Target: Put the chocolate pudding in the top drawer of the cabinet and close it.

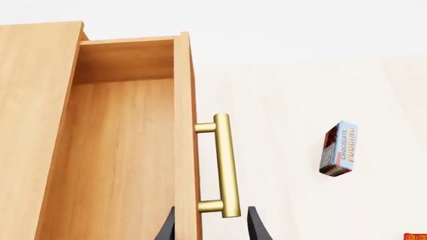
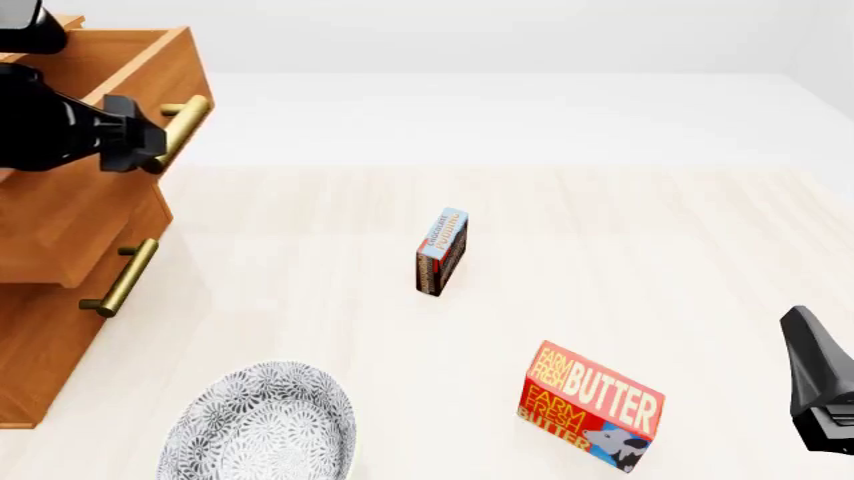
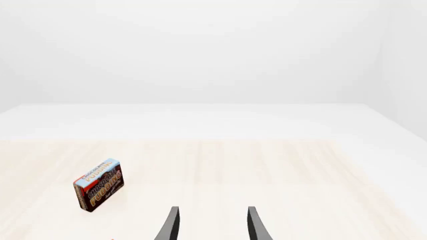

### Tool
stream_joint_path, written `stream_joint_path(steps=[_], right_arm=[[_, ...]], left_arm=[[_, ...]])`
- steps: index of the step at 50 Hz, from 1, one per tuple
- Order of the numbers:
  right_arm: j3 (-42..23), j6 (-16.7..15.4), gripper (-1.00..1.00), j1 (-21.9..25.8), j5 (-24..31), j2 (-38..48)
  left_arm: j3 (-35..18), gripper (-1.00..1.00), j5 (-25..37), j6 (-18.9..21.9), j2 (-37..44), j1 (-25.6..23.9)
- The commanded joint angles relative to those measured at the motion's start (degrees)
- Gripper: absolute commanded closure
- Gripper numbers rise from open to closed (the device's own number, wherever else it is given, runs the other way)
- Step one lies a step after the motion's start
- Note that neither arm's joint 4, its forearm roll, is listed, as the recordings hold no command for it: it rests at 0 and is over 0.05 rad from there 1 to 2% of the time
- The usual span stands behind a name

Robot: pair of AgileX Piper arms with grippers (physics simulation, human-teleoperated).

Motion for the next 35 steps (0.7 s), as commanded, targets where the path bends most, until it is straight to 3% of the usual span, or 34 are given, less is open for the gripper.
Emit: stream_joint_path(steps=[1,35], right_arm=[[0.0,0.0,-1.0,0.0,0.0,0.0],[0.0,0.0,-1.0,0.0,0.0,0.0]], left_arm=[[1.7,-1.0,-0.1,2.4,1.7,-2.0],[2.5,-1.0,-2.8,0.1,2.9,-5.3]])
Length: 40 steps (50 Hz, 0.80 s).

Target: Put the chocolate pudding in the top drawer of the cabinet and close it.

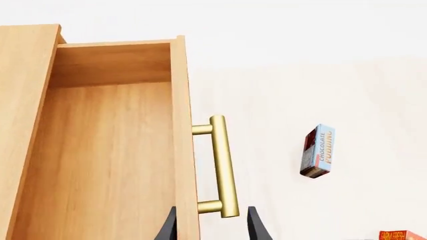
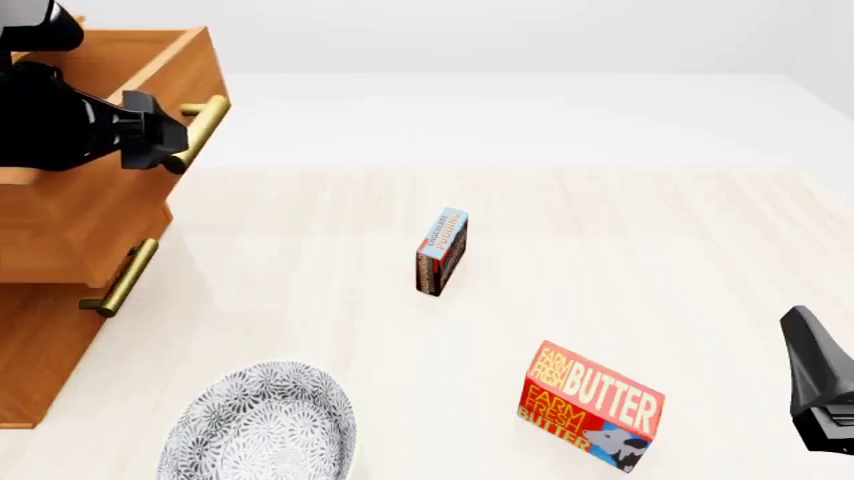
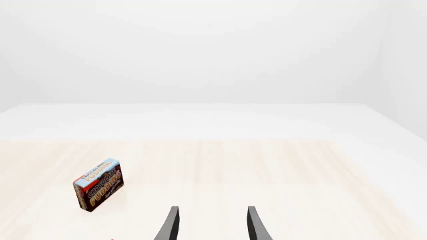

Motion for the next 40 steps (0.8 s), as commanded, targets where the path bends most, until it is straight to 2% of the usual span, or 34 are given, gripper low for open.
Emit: stream_joint_path(steps=[1,40], right_arm=[[0.0,0.0,-1.0,0.0,0.0,0.0],[0.0,0.0,-1.0,0.0,0.0,0.0]], left_arm=[[2.0,-1.0,-1.1,2.4,3.2,-2.2],[3.4,-1.0,-4.3,0.2,4.4,-5.5]])
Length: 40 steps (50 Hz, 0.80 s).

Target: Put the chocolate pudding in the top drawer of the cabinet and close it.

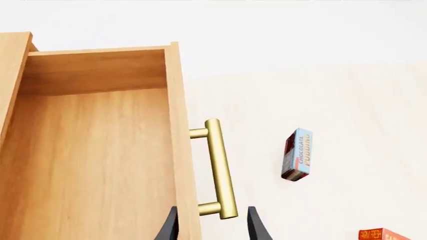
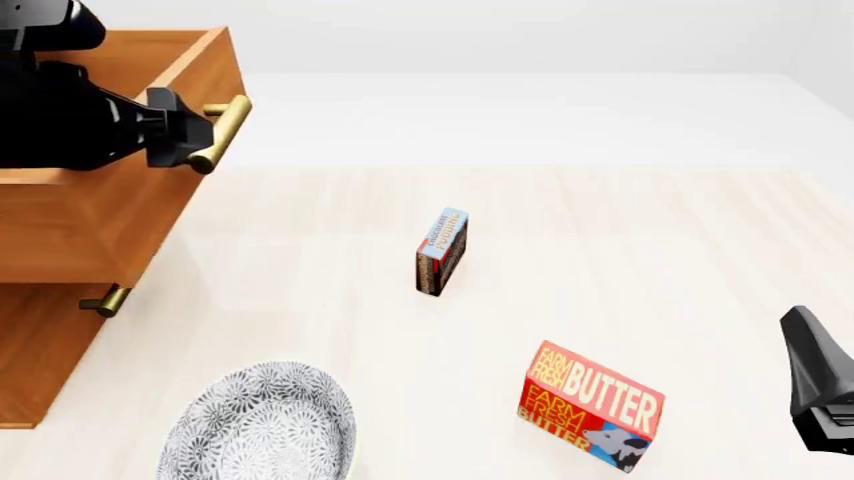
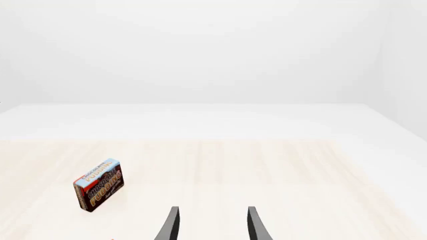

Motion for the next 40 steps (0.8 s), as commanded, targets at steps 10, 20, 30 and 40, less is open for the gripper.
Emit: stream_joint_path(steps=[10,20,30,40], right_arm=[[0.0,0.0,-1.0,0.0,0.0,0.0],[0.0,0.0,-1.0,0.0,0.0,0.0],[0.0,0.0,-1.0,0.0,0.0,0.0],[0.0,0.0,-1.0,0.0,0.0,0.0]], left_arm=[[2.5,-1.0,-1.8,1.8,4.9,-2.4],[2.7,-1.0,-2.6,1.7,5.7,-2.9],[2.8,-1.0,-3.3,1.1,6.6,-4.0],[2.3,-1.0,-3.4,1.3,7.3,-4.4]])
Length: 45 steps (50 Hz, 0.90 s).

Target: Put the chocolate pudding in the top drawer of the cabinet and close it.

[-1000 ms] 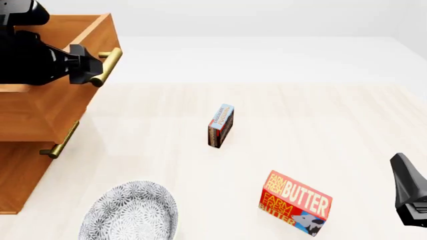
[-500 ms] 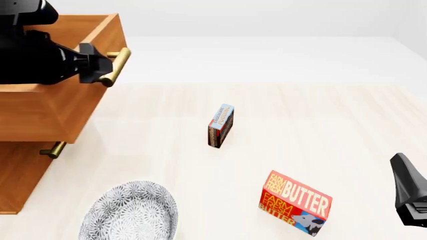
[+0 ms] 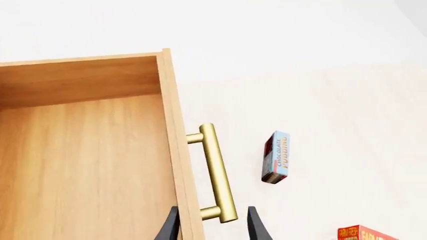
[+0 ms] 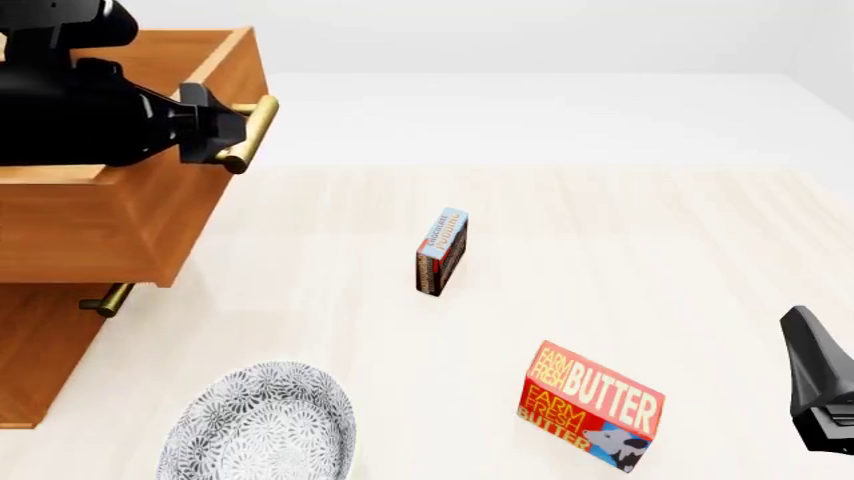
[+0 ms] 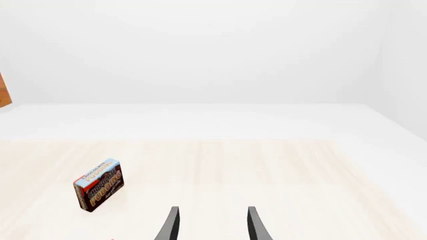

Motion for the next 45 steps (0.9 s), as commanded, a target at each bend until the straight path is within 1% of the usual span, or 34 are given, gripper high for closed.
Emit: stream_joint_path(steps=[1,19,45], right_arm=[[0.0,0.0,-1.0,0.0,0.0,0.0],[0.0,0.0,-1.0,0.0,0.0,0.0],[0.0,0.0,-1.0,0.0,0.0,0.0]], left_arm=[[2.7,-1.0,-0.6,1.6,5.9,-0.5],[2.5,-1.0,-1.2,0.8,6.5,-2.2],[0.8,-1.0,-1.1,0.9,7.9,-4.5]])
